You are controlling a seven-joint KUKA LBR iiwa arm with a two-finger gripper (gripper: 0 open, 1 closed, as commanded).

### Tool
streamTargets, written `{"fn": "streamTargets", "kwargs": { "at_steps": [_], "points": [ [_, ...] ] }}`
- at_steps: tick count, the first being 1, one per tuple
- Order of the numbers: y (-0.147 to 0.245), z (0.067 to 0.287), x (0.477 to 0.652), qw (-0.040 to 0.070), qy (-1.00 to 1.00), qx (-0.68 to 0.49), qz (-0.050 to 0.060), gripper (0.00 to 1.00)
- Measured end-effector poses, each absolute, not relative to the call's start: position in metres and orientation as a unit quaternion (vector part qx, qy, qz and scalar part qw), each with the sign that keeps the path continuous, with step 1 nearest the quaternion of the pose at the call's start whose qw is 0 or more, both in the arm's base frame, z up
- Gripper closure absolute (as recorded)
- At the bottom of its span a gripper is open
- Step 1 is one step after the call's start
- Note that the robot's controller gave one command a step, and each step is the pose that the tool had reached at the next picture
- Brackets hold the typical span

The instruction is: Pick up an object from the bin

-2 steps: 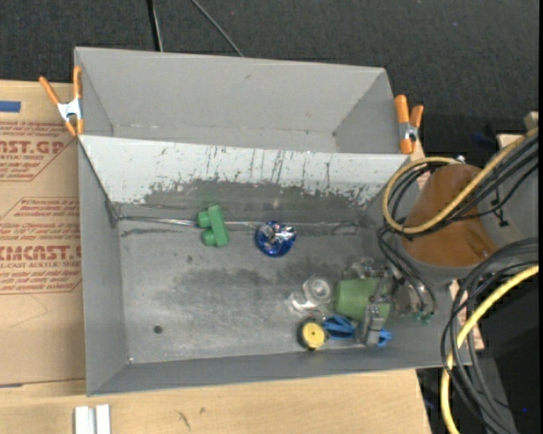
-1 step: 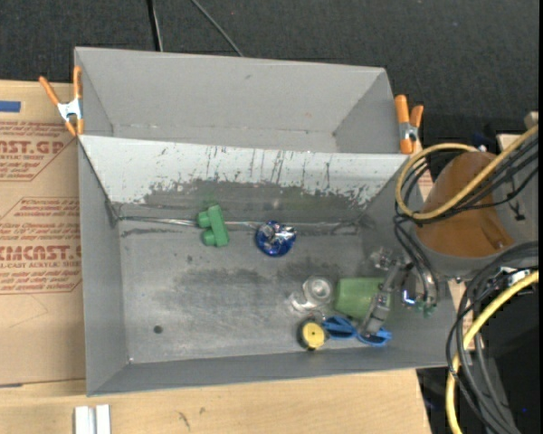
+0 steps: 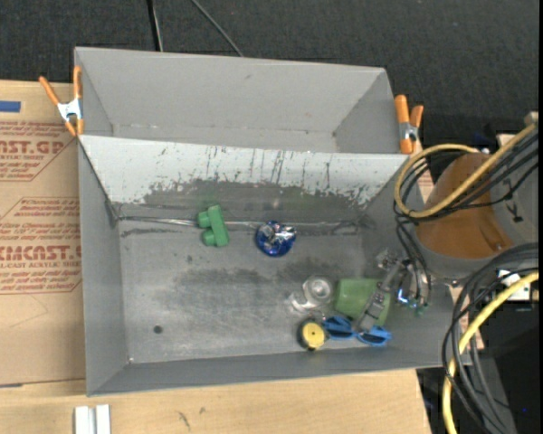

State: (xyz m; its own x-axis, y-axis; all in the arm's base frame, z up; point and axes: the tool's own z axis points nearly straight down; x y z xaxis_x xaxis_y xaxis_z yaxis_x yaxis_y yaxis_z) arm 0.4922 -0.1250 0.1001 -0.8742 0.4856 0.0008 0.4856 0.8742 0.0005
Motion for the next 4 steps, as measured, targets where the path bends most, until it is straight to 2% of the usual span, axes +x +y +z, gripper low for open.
{"fn": "streamTargets", "kwargs": {
  "at_steps": [1,2,3,4],
  "points": [
    [-0.118,0.068,0.487,0.002,-0.962,-0.272,0.000,0.00],
    [-0.117,0.067,0.487,0.001,-0.963,-0.271,0.001,0.00],
    [-0.116,0.069,0.488,0.000,-0.963,-0.270,0.000,1.00],
    [-0.116,0.159,0.490,-0.004,-0.963,-0.270,0.000,1.00]
  ]
}}
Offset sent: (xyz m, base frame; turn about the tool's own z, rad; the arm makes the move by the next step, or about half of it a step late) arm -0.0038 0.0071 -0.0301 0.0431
